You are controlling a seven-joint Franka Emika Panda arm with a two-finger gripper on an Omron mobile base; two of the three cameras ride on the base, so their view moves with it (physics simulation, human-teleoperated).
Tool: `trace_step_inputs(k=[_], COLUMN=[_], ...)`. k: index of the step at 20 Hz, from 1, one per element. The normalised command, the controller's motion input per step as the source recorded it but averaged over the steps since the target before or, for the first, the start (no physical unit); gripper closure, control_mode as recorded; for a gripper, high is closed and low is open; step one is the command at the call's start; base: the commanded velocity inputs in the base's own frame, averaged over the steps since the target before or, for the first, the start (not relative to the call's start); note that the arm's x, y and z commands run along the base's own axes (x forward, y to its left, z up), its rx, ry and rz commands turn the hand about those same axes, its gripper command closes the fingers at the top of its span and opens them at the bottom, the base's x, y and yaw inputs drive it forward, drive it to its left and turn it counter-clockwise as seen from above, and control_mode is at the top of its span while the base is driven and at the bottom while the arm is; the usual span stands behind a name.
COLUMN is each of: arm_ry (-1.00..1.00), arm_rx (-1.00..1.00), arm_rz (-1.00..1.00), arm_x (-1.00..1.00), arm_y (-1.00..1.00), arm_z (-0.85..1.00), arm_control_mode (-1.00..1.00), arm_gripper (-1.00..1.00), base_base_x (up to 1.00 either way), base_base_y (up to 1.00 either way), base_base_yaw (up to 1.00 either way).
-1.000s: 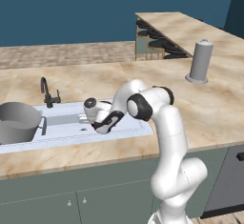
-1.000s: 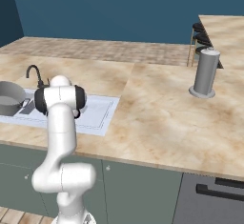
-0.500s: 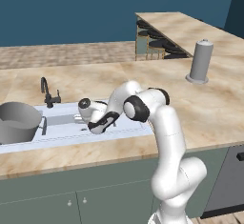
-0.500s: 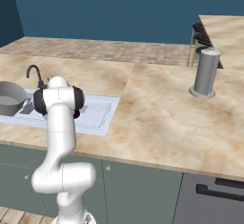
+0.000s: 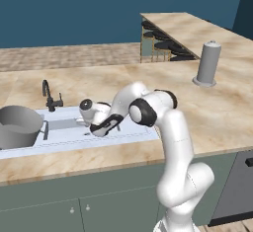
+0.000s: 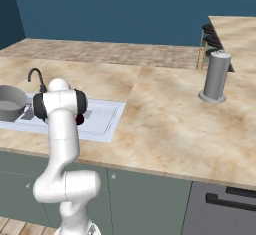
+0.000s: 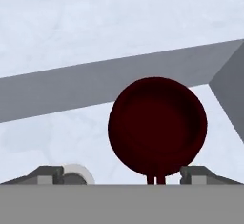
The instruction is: Place the pot in the left basin and the mug in the right basin of the sink.
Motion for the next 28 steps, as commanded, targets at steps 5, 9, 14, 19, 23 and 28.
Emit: trace_step_inputs(k=[5,9,14,19,23,28], arm_ry=[-0.06,-0.06,-0.02,-0.02,-0.03,0.0], arm_rx=[0.0,0.0,0.0,0.0,0.0,0.0], arm_rz=[0.0,0.0,0.0,0.0,0.0,0.0], arm_x=[-0.13,-0.13,-0.21,-0.24,-0.24,-0.13], arm_y=[-0.22,-0.27,-0.29,-0.29,-0.23,-0.22], arm_z=[0.51,0.51,0.33,0.59,0.82,0.68], arm_control_mode=[-1.0,-1.0,-1.0,-1.0,-1.0,-1.0], arm_gripper=[-1.0,-1.0,-1.0,-1.0,-1.0,-1.0], base_base_x=[0.0,0.0,0.0,0.0,0.0,0.0], base_base_y=[0.0,0.0,0.0,0.0,0.0,0.0], base_base_yaw=[0.0,0.0,0.0,0.0,0.0,0.0])
